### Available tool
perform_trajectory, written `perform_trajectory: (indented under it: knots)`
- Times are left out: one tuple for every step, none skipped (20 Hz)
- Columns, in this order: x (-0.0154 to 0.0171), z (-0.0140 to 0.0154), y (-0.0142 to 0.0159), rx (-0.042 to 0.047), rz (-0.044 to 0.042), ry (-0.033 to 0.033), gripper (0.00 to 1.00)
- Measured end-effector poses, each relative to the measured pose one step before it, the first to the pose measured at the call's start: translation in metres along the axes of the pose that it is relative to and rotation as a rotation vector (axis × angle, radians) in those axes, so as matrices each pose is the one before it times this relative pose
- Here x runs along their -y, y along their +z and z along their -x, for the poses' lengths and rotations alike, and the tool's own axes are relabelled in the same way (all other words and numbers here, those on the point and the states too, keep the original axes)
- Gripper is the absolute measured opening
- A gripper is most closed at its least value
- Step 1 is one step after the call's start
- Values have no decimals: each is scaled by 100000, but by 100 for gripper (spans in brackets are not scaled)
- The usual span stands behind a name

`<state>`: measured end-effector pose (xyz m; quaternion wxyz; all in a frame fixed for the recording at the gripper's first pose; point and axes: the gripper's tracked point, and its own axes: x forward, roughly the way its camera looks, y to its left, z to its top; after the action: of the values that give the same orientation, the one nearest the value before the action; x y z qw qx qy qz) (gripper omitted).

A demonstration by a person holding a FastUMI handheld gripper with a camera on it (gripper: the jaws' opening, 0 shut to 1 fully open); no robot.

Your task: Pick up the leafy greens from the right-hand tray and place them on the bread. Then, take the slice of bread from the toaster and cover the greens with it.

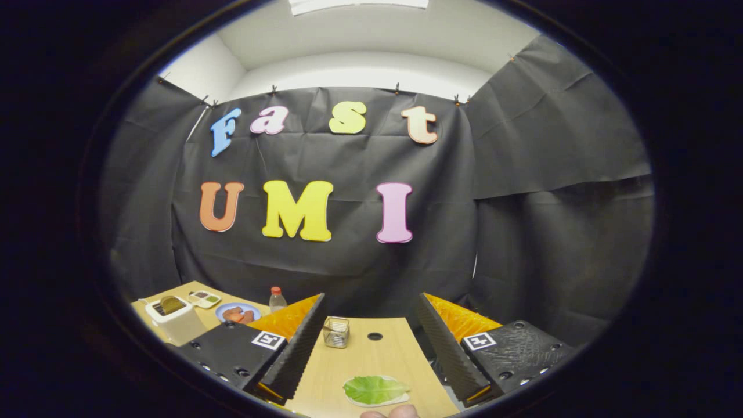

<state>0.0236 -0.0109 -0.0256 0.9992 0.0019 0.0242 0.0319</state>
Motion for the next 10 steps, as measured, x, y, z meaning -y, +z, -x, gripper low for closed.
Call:
perform_trajectory:
  knots:
    - [210, -34, -233, 7, 656, 726, 95]
    - [228, 7, -373, 137, 704, 1028, 95]
    - [352, -37, -334, -385, 326, 598, 95]
    - [572, -138, -742, -1017, -26, 222, 95]
    - [628, -151, -660, -1202, -222, -71, 95]
    - [785, -74, -813, -1306, -75, -506, 95]
    - [914, -144, -886, -1238, -357, -531, 95]
    - [898, -128, -1041, -1545, -742, -319, 95]
    - [705, -204, -1121, -1823, -782, 25, 95]
    - [736, -291, -1514, -2489, -660, -94, 95]
